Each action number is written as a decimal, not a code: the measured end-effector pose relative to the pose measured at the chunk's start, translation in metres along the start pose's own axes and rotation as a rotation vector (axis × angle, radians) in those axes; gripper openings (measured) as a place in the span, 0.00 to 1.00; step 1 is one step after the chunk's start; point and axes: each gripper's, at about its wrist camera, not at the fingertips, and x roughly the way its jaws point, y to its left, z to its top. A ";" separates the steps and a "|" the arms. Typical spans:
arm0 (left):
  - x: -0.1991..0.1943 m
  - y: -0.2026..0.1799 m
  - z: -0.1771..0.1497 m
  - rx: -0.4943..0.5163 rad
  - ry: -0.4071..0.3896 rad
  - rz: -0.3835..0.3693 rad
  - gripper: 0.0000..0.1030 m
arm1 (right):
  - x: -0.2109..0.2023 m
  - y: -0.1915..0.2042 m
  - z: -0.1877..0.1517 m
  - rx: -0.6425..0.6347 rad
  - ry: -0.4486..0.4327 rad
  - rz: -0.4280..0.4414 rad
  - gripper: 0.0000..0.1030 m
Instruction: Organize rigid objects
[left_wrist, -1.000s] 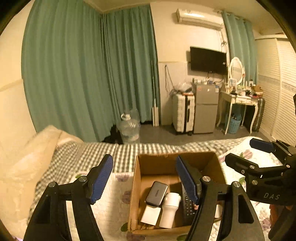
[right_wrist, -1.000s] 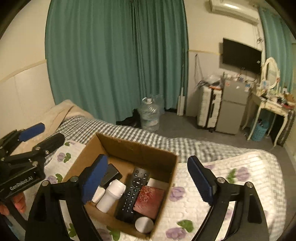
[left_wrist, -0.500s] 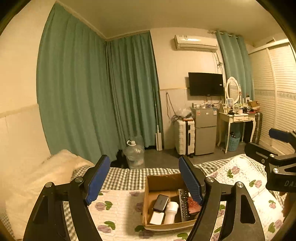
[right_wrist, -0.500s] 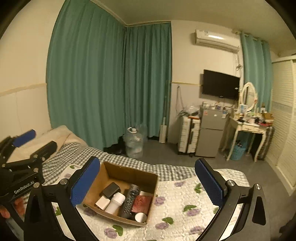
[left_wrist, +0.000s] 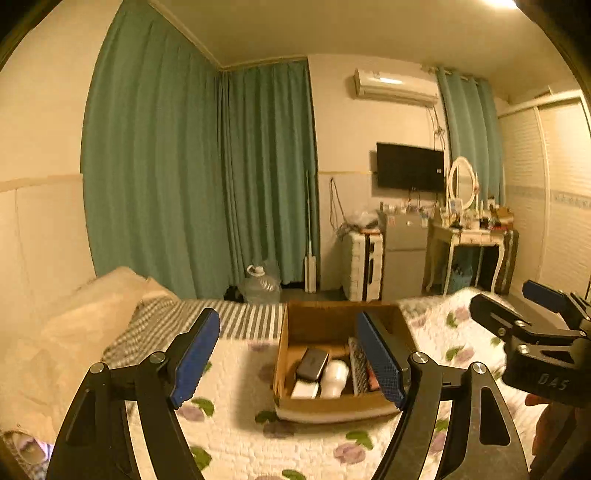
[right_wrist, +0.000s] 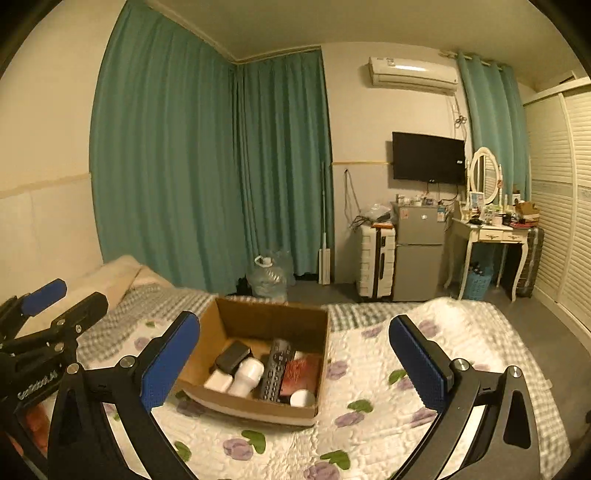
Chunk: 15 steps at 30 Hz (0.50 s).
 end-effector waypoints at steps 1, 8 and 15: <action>0.006 -0.002 -0.009 0.012 0.008 0.002 0.77 | 0.010 0.002 -0.012 -0.013 0.011 -0.010 1.00; 0.033 -0.012 -0.051 0.008 0.093 -0.019 0.77 | 0.042 0.001 -0.048 -0.027 0.102 -0.015 1.00; 0.028 -0.016 -0.047 0.010 0.086 -0.022 0.77 | 0.042 -0.002 -0.050 -0.020 0.106 -0.012 1.00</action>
